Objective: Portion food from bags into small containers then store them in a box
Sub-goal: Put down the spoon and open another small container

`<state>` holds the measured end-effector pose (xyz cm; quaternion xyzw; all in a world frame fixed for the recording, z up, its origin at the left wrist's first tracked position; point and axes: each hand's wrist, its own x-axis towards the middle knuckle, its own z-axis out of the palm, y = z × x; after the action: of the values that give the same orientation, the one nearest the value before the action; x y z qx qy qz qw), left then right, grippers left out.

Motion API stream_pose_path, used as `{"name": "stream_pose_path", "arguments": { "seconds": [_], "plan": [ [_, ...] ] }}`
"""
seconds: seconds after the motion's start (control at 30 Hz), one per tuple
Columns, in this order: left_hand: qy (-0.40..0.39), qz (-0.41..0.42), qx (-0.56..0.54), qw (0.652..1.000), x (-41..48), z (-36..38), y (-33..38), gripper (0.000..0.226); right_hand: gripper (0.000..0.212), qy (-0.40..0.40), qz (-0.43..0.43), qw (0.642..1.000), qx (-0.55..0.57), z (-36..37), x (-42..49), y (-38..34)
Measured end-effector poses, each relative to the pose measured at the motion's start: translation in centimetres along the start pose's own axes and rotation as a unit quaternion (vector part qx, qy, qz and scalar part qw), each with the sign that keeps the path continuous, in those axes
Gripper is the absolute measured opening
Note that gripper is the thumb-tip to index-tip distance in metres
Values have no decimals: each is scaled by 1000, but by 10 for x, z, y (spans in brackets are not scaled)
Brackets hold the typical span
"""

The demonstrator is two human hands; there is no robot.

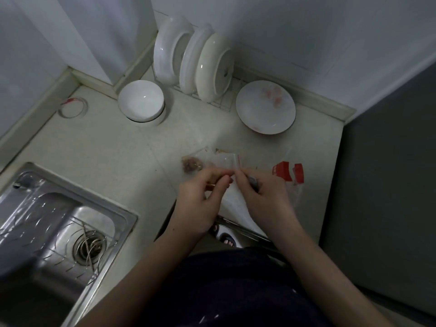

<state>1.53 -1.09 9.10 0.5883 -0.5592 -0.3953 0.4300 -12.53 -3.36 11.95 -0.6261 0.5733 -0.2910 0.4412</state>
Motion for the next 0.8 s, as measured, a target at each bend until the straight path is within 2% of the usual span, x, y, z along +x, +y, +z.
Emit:
{"name": "stream_pose_path", "arguments": {
  "seconds": [0.1,0.27,0.4,0.53,0.63,0.8],
  "plan": [
    [13,-44,-3,999,-4,0,-1,17,25,-50,-103,991,-74,2,1,3],
    [52,-44,21,997,-9,0,3,27,15,-53,-186,970,-149,3,7,7],
    [53,-36,49,997,-15,2,10,37,22,-48,-202,970,-128,-2,5,10],
    [65,-66,30,995,-14,7,14,29,34,-3,-219,966,-140,-7,3,14],
    [73,-97,11,992,-12,12,19,33,31,11,-250,957,-144,-12,2,14],
    [75,-123,13,990,-11,16,22,31,25,9,-253,958,-138,-16,2,17]
  ]
}}
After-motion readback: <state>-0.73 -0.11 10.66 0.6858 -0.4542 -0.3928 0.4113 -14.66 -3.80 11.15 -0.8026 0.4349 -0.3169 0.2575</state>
